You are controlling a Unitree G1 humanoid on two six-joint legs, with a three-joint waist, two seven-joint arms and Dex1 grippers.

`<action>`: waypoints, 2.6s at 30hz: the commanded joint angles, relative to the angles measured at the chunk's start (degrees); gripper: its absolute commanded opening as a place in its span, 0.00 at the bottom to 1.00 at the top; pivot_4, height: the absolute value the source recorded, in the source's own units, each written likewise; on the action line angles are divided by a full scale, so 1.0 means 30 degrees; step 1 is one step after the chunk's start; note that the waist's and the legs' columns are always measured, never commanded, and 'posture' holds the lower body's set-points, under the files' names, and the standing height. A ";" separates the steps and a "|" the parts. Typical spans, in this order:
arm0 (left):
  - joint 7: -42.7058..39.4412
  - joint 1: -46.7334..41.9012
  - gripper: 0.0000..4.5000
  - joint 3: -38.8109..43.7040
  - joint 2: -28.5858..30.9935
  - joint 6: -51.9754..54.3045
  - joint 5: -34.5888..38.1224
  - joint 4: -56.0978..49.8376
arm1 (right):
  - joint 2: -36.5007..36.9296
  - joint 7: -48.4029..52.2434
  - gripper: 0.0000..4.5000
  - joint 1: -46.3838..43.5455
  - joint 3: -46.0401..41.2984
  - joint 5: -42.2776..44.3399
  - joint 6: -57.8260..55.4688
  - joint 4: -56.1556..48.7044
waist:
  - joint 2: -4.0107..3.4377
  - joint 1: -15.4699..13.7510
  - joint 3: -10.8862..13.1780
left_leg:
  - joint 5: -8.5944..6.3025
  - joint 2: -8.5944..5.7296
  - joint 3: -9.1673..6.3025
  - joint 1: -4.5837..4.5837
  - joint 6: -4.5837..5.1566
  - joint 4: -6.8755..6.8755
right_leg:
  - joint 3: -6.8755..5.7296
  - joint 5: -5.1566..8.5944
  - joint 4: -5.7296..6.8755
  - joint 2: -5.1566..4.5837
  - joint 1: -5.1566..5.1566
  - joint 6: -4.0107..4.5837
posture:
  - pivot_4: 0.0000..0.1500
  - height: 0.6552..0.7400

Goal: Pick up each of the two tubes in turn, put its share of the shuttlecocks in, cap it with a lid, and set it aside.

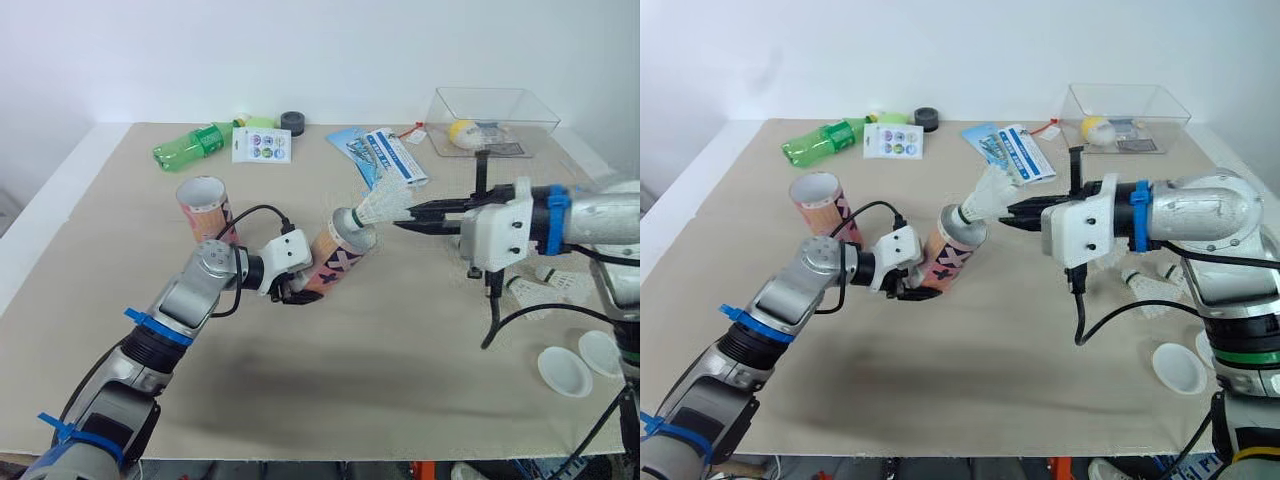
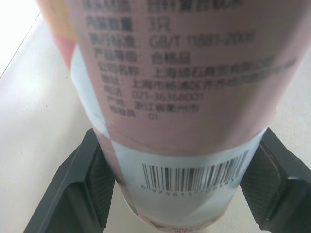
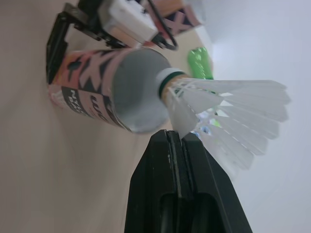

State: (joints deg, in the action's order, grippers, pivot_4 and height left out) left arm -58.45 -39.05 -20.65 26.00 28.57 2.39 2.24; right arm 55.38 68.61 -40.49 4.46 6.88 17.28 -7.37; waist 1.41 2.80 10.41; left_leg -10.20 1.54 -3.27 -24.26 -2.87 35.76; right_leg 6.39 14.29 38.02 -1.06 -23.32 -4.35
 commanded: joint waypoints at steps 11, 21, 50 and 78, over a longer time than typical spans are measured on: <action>0.0240 0.0096 0.66 -0.0191 0.0051 0.0836 0.0109 -0.1535 | -0.0650 0.1136 0.75 -0.1304 0.0479 0.0811 0.0746 0.1237 | -0.0003 -0.0021 0.0003 | -0.0001 -0.0002 -0.0016 0.0004 0.0000 -0.0029 | -0.0005 0.0012 0.0003 0.0000 0.0000 0.0017 | 1.00 1.00; 0.0091 -0.1073 0.66 -0.1243 0.0781 0.0811 -0.1191 -0.1766 | -0.0839 -0.4952 0.99 0.7963 -0.8005 0.6473 -1.2457 -0.1840 | 0.0023 -0.0252 0.0000 | -0.0001 -0.0015 -0.0062 -0.0005 0.0002 -0.0026 | -0.0041 -0.0013 0.0006 -0.0012 0.0023 0.0090 | 1.00 1.00; -0.0599 -0.2310 0.66 -0.2765 0.0080 0.0802 -0.2385 -0.1369 | -0.5006 -0.9214 0.99 1.7371 -1.3365 0.6393 -1.5314 -0.1765 | -0.0031 -0.0065 -0.0015 | 0.0000 -0.0035 -0.0007 0.0016 0.0014 0.0053 | 0.0005 0.0031 0.0016 -0.0026 0.0040 0.0069 | 1.00 1.00; -0.0136 -0.1787 0.66 -0.2683 0.0071 0.0645 -0.2491 -0.1409 | -0.4982 -1.0483 0.01 1.2790 -1.0741 0.5099 -1.3306 0.3784 | -0.0034 -0.0025 -0.0017 | 0.0002 -0.0083 -0.0012 0.0011 0.0017 0.0050 | 0.0016 -0.0009 0.0014 -0.0060 0.0050 -0.0069 | 1.00 1.00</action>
State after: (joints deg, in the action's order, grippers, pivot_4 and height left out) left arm -58.98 -44.58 -28.90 25.93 31.11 -4.63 -1.15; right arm 39.38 37.32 -1.58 -27.11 22.38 -23.97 4.30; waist 1.31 2.72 10.36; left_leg -10.19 1.29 -3.30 -24.23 -2.82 35.91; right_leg 6.44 14.26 38.06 -1.24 -23.17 -4.56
